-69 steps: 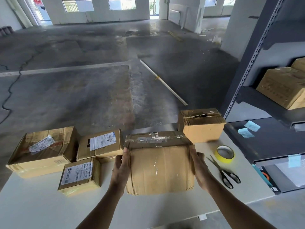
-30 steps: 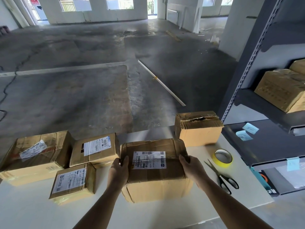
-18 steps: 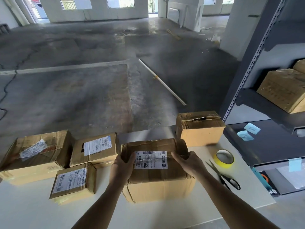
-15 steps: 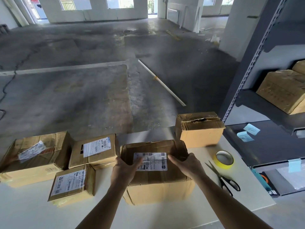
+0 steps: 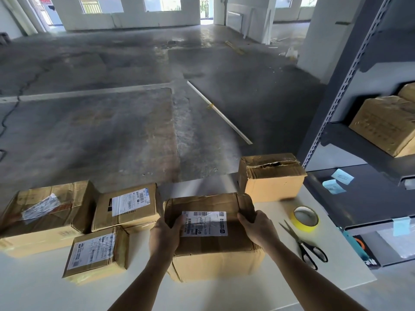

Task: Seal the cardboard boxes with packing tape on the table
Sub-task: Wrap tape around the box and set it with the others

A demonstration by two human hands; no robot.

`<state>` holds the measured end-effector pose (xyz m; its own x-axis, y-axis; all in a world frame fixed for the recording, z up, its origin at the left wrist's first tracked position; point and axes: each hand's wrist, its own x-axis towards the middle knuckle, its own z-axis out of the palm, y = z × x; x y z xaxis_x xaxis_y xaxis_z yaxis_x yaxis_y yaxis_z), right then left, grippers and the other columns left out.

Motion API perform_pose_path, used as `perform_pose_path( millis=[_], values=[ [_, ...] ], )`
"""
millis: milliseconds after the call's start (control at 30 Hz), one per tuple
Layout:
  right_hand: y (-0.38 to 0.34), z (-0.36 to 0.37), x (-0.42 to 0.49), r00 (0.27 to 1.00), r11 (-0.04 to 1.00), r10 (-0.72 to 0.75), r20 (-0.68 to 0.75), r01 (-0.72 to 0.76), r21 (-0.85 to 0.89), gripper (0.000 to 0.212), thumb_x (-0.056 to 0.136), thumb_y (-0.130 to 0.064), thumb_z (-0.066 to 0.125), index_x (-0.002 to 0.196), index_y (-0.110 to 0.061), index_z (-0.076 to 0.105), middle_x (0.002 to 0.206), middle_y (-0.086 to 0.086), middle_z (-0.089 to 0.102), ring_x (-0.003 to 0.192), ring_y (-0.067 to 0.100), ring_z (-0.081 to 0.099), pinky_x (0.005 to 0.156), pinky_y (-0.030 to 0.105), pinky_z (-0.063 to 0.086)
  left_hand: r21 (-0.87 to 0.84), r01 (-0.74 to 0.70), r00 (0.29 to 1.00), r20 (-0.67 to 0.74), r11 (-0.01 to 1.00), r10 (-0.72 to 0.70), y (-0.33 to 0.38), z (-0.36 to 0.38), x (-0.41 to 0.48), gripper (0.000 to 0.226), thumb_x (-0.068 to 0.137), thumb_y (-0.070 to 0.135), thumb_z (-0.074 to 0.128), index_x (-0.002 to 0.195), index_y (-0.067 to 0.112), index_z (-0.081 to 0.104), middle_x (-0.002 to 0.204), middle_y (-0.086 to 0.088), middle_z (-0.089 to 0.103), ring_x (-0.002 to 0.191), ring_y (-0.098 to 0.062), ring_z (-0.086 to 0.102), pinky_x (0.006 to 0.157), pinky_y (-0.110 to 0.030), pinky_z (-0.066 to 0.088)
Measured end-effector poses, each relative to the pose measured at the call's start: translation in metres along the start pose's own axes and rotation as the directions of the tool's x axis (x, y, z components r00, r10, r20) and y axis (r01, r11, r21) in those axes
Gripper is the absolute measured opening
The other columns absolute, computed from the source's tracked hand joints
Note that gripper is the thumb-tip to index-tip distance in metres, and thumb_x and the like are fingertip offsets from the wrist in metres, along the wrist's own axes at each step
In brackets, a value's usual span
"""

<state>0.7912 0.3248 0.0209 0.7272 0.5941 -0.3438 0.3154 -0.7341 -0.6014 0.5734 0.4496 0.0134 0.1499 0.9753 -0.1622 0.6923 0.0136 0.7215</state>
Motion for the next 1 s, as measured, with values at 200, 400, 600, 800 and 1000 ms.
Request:
perform_pose_path(
  millis=[200, 400, 600, 800, 1000],
  values=[
    [-0.002, 0.001, -0.004, 0.998, 0.998, -0.057, -0.036, 0.055, -0.044, 0.046, 0.102, -0.047, 0.044, 0.117, -0.005, 0.055, 0.095, 0.002, 0.057, 0.084, 0.019, 0.055, 0.057, 0.023, 0.039, 0.047, 0.004, 0.998, -0.059, 0.999, -0.002, -0.001, 0.001, 0.003, 0.038, 0.101, 0.035, 0.049, 0.105, 0.000, 0.063, 0.079, -0.009, 0.063, 0.073, -0.028, 0.063, 0.060, -0.035, 0.053],
    [-0.002, -0.006, -0.005, 0.999, 1.000, -0.015, -0.048, 0.015, -0.007, 0.054, 0.107, -0.040, 0.024, 0.112, -0.003, 0.062, 0.105, 0.014, 0.069, 0.087, 0.025, 0.062, 0.076, 0.034, 0.050, 0.085, 0.000, 0.997, -0.074, 0.996, 0.006, 0.003, 0.000, 0.000, 0.042, 0.106, 0.030, 0.037, 0.106, -0.004, 0.063, 0.095, -0.024, 0.067, 0.086, -0.037, 0.063, 0.063, -0.030, 0.038],
    [0.001, -0.008, -0.006, 1.000, 0.999, -0.005, -0.023, 0.006, 0.037, 0.064, 0.097, -0.066, 0.031, 0.127, -0.012, 0.050, 0.103, 0.007, 0.062, 0.083, 0.019, 0.061, 0.059, 0.025, 0.047, 0.057, 0.001, 1.000, 0.008, 0.998, -0.002, 0.001, -0.005, -0.001, 0.053, 0.101, 0.048, 0.037, 0.124, 0.002, 0.051, 0.100, -0.016, 0.067, 0.090, -0.033, 0.066, 0.069, -0.037, 0.055],
    [-0.004, 0.001, -0.001, 1.000, 0.999, -0.017, 0.014, 0.017, -0.030, 0.088, 0.072, -0.083, 0.059, 0.124, -0.013, 0.046, 0.109, 0.002, 0.061, 0.098, 0.023, 0.061, 0.074, 0.031, 0.053, 0.113, -0.088, 0.996, 0.038, 0.990, 0.084, 0.006, -0.003, -0.009, 0.100, 0.072, 0.077, 0.060, 0.142, 0.013, 0.028, 0.114, -0.008, 0.065, 0.098, -0.030, 0.068, 0.075, -0.042, 0.060],
    [-0.001, 0.004, 0.002, 1.000, 1.000, -0.003, -0.022, 0.003, -0.010, 0.077, 0.079, -0.073, 0.061, 0.120, -0.009, 0.055, 0.099, 0.000, 0.060, 0.088, 0.019, 0.057, 0.062, 0.023, 0.047, 0.113, -0.044, 0.999, 0.019, 0.993, 0.042, 0.007, -0.002, -0.007, 0.084, 0.079, 0.069, 0.061, 0.131, 0.007, 0.041, 0.099, -0.006, 0.067, 0.085, -0.025, 0.068, 0.069, -0.042, 0.061]
  ],
)
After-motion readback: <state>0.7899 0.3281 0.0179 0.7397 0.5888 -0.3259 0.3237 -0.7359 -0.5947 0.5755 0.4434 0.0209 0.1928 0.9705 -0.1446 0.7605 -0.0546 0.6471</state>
